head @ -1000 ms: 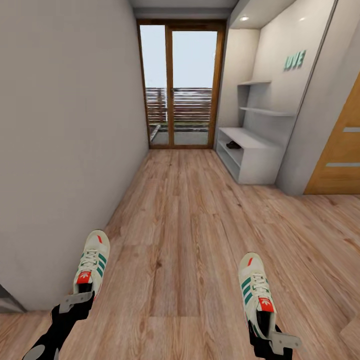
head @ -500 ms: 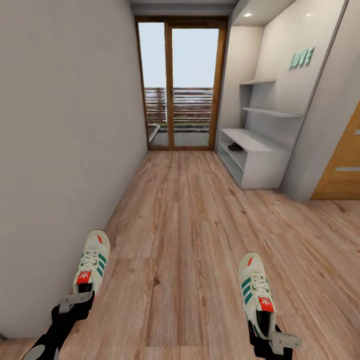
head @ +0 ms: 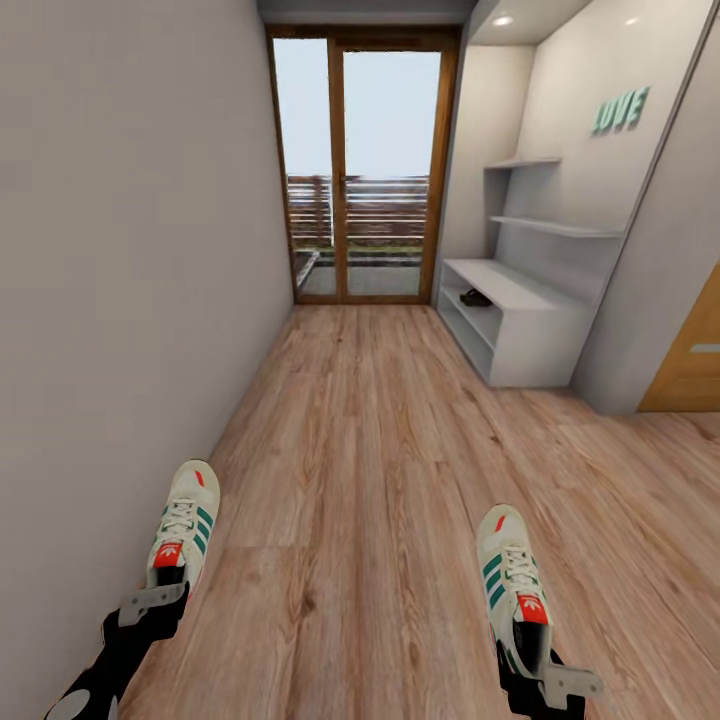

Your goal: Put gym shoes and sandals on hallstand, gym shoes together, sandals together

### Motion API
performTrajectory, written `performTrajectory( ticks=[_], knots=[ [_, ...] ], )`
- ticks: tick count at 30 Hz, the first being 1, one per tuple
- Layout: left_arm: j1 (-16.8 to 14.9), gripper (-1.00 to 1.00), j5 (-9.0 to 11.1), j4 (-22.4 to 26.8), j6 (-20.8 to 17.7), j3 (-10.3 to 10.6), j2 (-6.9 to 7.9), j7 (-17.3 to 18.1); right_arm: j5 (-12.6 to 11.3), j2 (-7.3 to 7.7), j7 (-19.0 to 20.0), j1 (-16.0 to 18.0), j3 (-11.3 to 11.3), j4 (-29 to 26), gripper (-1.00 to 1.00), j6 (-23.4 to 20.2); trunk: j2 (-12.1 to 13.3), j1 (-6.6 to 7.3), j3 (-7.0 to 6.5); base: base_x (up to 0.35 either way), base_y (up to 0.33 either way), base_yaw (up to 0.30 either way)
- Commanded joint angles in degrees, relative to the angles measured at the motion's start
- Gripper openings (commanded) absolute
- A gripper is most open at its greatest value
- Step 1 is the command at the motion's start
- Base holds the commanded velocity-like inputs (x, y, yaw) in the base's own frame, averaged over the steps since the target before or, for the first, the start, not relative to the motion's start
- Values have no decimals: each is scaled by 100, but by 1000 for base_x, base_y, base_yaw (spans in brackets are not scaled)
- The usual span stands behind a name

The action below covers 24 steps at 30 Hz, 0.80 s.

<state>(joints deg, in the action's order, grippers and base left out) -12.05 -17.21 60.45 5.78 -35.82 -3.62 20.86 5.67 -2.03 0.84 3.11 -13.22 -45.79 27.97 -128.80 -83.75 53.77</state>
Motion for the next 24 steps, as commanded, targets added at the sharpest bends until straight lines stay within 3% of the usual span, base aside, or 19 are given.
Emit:
performTrajectory(
  ticks=[1, 24],
  knots=[
    [-8, -100, -54, 2, 37, -30, -7, 41, 57, -8, 13, 5, -31, 0, -100, 16, -2, -2, 5, 339, 0, 0],
    [-8, -100, -54, 2, 37, -30, -7, 41, 57, -8, 13, 5, -31, 0, -100, 16, -2, -2, 5, 339, 0, 0]
  ],
)
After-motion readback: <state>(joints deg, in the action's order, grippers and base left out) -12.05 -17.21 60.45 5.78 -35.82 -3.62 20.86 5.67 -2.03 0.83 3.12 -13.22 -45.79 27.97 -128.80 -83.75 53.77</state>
